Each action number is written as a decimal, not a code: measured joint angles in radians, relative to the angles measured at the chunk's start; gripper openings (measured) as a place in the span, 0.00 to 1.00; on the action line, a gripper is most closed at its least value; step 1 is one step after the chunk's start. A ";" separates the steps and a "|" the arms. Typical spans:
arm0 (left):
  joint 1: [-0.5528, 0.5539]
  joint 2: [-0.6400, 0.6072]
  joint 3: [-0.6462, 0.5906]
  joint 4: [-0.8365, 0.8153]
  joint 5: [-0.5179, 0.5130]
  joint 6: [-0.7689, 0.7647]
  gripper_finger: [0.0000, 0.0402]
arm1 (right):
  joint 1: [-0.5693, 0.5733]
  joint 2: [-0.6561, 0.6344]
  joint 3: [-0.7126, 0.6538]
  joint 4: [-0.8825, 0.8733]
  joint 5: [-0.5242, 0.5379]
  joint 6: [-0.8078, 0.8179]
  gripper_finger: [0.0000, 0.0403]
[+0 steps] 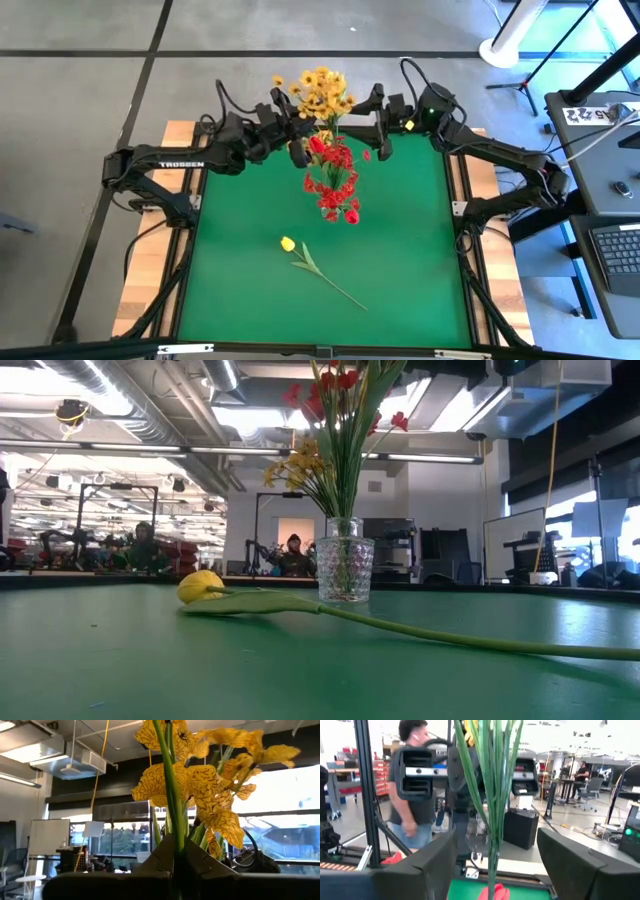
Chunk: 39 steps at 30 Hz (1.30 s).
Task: Sort flowers into vase by color
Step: Put the yellow flowers into the red vase
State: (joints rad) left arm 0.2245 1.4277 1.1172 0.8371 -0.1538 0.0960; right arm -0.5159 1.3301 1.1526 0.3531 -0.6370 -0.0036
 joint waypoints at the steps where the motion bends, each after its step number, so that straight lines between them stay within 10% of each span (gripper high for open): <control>1: 0.001 0.000 0.000 0.000 0.006 -0.009 0.00 | 0.000 0.005 0.000 0.018 0.000 0.007 0.68; 26: -0.015 0.021 0.000 0.033 0.048 -0.042 0.00 | 0.065 0.139 0.080 0.057 0.052 0.085 0.66; 39: -0.015 0.019 0.000 0.009 0.035 -0.040 0.00 | 0.064 0.128 0.081 0.042 0.060 0.065 0.05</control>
State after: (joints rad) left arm 0.2092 1.4471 1.1172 0.8458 -0.1184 0.0559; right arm -0.4515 1.4582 1.2339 0.3953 -0.5774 0.0617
